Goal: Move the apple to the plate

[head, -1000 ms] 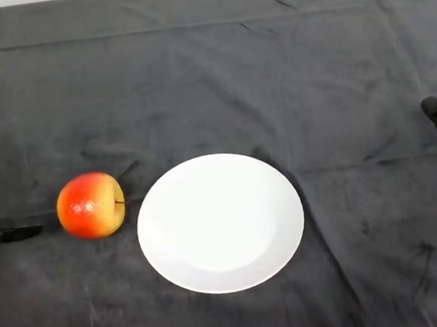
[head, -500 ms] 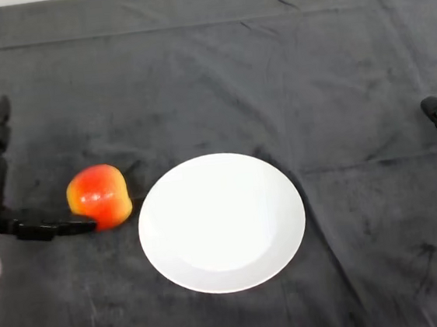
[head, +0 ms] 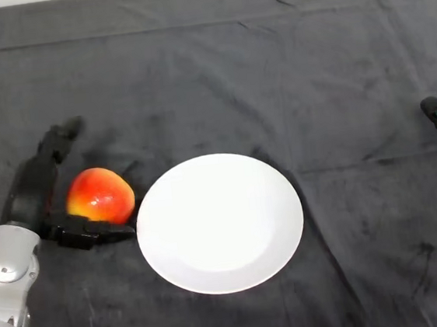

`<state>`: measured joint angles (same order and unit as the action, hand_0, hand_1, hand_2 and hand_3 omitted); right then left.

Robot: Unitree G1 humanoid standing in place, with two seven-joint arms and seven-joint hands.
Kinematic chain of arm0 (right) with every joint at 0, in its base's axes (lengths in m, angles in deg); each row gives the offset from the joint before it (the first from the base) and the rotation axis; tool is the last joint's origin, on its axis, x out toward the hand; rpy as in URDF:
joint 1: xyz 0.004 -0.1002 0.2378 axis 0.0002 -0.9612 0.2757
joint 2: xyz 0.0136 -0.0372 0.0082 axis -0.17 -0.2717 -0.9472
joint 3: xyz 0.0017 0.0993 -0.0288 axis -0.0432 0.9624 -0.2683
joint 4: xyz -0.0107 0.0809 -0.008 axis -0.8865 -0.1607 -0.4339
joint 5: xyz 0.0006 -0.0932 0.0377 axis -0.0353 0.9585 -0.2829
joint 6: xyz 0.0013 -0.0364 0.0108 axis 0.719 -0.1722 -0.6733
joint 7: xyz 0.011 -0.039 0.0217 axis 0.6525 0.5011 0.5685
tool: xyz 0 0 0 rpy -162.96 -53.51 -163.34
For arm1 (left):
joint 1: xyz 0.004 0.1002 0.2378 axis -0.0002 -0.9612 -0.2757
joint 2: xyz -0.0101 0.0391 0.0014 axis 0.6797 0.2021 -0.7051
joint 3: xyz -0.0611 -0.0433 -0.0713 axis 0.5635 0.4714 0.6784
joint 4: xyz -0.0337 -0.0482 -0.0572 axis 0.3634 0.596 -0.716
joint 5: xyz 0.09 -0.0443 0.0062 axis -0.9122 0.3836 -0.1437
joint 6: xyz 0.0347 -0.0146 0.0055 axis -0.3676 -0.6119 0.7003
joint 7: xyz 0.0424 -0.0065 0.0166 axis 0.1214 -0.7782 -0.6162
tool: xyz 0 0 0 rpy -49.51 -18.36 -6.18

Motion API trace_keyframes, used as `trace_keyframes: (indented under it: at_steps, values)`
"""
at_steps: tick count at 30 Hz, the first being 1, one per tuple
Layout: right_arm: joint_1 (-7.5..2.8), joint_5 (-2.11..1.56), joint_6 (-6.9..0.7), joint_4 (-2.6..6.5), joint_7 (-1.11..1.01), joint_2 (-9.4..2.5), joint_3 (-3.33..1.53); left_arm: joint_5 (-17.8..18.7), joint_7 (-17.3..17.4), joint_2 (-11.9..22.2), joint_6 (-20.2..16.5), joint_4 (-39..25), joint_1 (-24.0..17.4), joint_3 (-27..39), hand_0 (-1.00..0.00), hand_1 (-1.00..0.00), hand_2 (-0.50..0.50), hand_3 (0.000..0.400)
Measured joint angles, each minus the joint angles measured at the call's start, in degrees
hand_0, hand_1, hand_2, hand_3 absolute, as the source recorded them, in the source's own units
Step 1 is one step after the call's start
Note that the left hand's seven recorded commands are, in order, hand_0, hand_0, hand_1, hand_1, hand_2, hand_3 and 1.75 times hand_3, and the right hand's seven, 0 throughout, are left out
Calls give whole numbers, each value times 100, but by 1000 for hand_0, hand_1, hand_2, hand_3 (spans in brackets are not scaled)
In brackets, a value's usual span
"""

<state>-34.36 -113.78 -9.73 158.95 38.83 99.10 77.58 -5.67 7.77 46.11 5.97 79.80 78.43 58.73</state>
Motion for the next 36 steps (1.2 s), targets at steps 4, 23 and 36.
trace_keyframes:
  at_steps: [4, 23, 36]
  values:
    - [0, 0, 0, 0, 0, 0, 0, -9, 9, 0, 0, 0, 0, -7, -1000, -1000, 0, 400]
    - [0, 1, 0, 0, 0, -1, 0, -18, -219, 52, -518, -2199, -217, 14, -1000, -1000, 0, 400]
    - [0, 1, -1, -1, 1, -15, 0, -434, -837, -199, -536, -2877, -792, -535, -1000, -1000, 0, 400]
